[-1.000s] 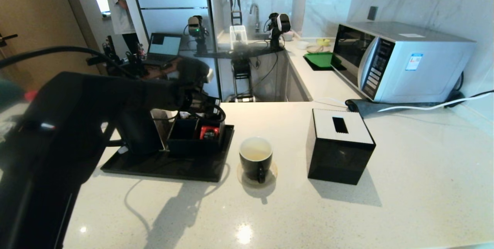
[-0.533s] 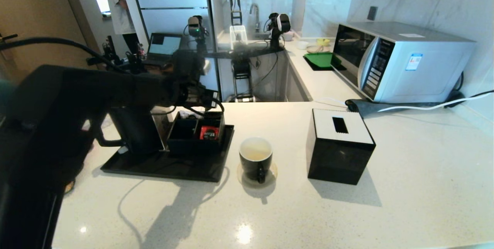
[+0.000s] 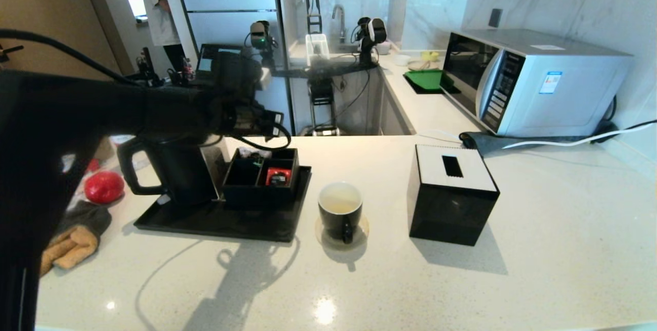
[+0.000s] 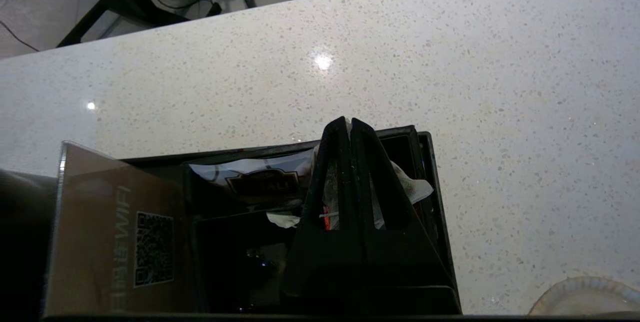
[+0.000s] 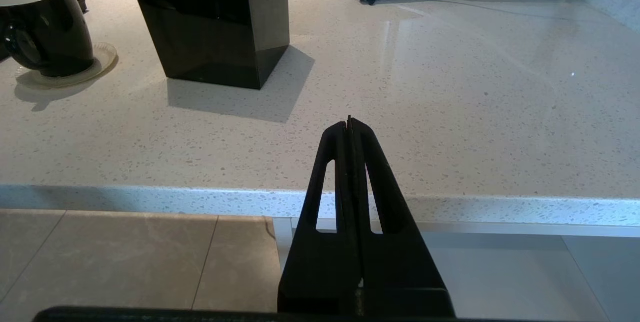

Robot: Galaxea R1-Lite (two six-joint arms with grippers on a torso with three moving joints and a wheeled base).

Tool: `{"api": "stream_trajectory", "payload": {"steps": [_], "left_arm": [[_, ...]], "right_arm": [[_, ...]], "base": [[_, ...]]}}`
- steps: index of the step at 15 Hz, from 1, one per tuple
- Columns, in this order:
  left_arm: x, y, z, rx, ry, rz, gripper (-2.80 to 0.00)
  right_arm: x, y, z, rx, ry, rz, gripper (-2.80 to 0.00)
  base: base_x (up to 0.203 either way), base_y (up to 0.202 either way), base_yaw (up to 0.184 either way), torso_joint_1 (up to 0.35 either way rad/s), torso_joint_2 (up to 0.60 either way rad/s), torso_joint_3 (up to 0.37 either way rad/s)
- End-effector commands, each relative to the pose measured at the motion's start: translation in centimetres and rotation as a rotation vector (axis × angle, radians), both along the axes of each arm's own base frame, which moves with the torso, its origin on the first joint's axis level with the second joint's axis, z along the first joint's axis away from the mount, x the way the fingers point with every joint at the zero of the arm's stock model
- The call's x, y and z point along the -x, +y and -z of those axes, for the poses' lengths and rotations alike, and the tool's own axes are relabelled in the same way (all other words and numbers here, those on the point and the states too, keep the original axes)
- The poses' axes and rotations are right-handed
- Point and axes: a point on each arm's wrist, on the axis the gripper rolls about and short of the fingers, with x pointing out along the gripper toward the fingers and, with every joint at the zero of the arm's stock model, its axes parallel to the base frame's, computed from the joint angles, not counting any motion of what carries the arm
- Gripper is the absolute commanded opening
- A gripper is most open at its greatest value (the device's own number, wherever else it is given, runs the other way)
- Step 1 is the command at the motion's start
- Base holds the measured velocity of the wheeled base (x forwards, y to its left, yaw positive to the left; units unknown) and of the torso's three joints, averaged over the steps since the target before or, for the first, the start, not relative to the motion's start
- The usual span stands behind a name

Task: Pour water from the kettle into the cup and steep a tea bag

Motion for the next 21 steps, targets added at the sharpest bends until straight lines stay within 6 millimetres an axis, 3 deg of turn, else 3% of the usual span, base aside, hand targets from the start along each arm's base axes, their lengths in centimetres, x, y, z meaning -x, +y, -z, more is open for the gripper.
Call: {"api": "stream_trajectory", "payload": {"steps": [1,13,21], "left_arm": [[0.9,0.2,-1.3,0.002,-0.030,-0.009,-2.80],[4.0,0.6,-6.5,0.046,-0.219,-0.043,-2.80],[7.1,-1.8,-9.5,0.115,-0.285,0.034,-2.80]], "right_arm": [[0.0,0.0,0.0,0.000,0.001,-0.001,-2.80],[0.0,0.0,0.0,0.000,0.001,-0.001,-2.80],[0.0,0.0,0.0,0.000,0.001,-0.001,-2.80]], "base": [[0.000,0.000,0.000,0.000,0.00,0.000],[0.000,0.000,0.000,0.000,0.00,0.000],[0.000,0.000,0.000,0.000,0.00,0.000]]}}
